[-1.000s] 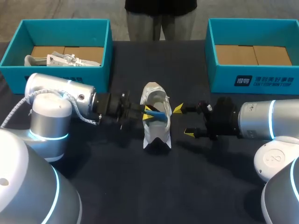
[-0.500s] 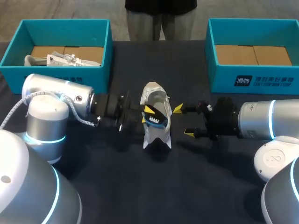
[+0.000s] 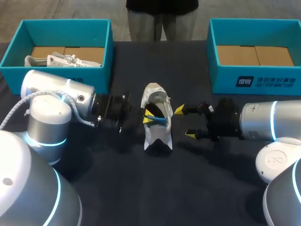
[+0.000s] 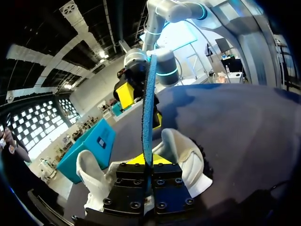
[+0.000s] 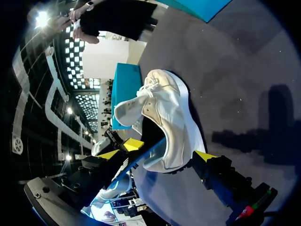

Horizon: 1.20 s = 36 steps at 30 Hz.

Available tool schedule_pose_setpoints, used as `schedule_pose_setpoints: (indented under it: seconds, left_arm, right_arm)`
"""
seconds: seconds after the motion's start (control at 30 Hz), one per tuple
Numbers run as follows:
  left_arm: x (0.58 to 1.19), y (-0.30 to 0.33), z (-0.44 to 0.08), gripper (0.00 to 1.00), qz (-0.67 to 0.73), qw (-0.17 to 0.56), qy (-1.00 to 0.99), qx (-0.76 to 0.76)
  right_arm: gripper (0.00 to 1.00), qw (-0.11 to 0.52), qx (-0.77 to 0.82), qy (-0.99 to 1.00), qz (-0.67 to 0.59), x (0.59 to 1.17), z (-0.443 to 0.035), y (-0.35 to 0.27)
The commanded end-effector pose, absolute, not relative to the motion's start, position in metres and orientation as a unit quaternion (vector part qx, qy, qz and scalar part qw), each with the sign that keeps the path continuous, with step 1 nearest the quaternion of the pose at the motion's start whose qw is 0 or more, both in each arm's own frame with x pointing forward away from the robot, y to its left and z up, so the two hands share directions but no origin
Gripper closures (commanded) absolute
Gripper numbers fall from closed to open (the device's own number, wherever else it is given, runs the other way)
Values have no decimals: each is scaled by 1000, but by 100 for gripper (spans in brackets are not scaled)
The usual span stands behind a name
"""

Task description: Take the shoe out of the shoebox, open the shoe tongue, remove and reinsert the insole, then place the shoe into the shoebox

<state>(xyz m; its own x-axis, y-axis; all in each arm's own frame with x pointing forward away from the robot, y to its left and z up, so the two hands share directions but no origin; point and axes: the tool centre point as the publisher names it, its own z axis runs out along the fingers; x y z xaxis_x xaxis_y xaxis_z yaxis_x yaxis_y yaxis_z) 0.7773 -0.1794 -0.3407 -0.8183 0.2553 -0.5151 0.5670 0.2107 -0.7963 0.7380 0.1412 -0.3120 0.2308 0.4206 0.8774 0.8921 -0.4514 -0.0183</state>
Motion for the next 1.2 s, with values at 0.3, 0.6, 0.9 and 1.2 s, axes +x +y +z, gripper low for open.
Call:
schedule_pose_setpoints:
  seconds: [0.3,0.6,0.9,1.2]
  left_arm:
    - [782,-180,-339,54,-571,146,763,265]
    - [770,-185,-328,87,-580,144,751,281]
    - [772,-186,-337,100,-574,128,757,286]
    - [787,-181,-351,100,-551,133,771,289]
  right_arm:
    - [0,272,-737,-446,-429,738,-311,143]
    - [0,272,-737,-446,-429,738,-311,143]
    - [0,272,-737,-446,-429,738,-311,143]
    - [0,272,-737,-446,-429,738,-311,143]
